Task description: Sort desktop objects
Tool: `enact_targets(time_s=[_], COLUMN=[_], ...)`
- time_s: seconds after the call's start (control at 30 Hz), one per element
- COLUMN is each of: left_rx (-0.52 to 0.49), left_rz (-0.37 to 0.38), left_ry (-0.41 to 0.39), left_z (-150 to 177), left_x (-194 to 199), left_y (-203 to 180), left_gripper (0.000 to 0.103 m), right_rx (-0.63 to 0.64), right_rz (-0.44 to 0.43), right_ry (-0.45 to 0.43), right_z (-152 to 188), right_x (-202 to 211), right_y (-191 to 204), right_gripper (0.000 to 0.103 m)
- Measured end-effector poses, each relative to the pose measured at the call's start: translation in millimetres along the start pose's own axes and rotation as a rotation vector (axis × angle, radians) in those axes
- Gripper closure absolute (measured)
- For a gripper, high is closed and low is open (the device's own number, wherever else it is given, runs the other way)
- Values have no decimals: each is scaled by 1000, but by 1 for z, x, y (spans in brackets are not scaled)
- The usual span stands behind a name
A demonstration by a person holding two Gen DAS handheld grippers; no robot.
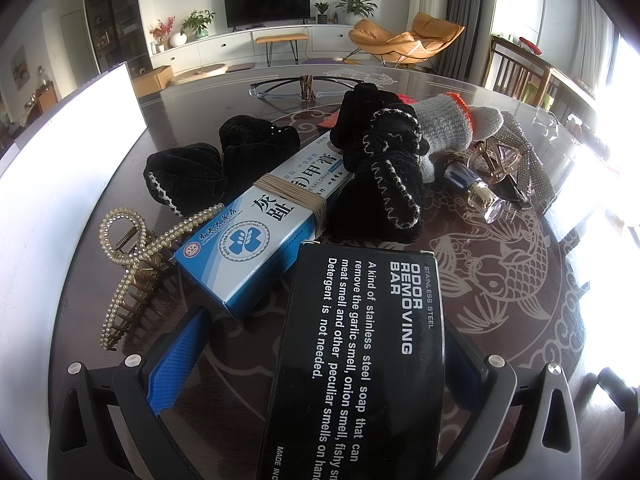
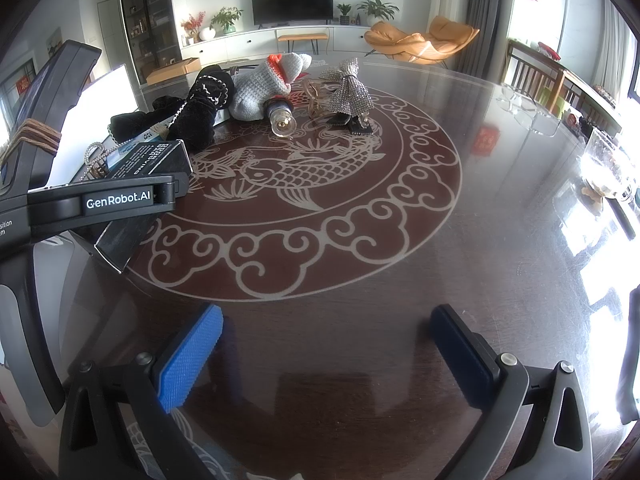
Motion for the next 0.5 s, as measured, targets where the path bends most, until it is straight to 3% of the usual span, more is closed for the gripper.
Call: enact_targets(time_s=[0.5], left_rx=[0], left_rz=[0], left_ry=[0], left_z=[0], left_x=[0], left_y=[0], left_gripper=[0], right_rx=[0], right_rz=[0], right_ry=[0], right_z=[0], right_x=[0], right_y=[0], right_gripper=[0])
Point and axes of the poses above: each gripper's, at about its wrist camera, not at the fingertips, and x roughly against the way its jaws point, y to its left, z to its underside, the point moved 3 cm from there along -x, roughly the way its jaws point, and after that the axes turned 5 degrees about -z, right-handed, at the moved point
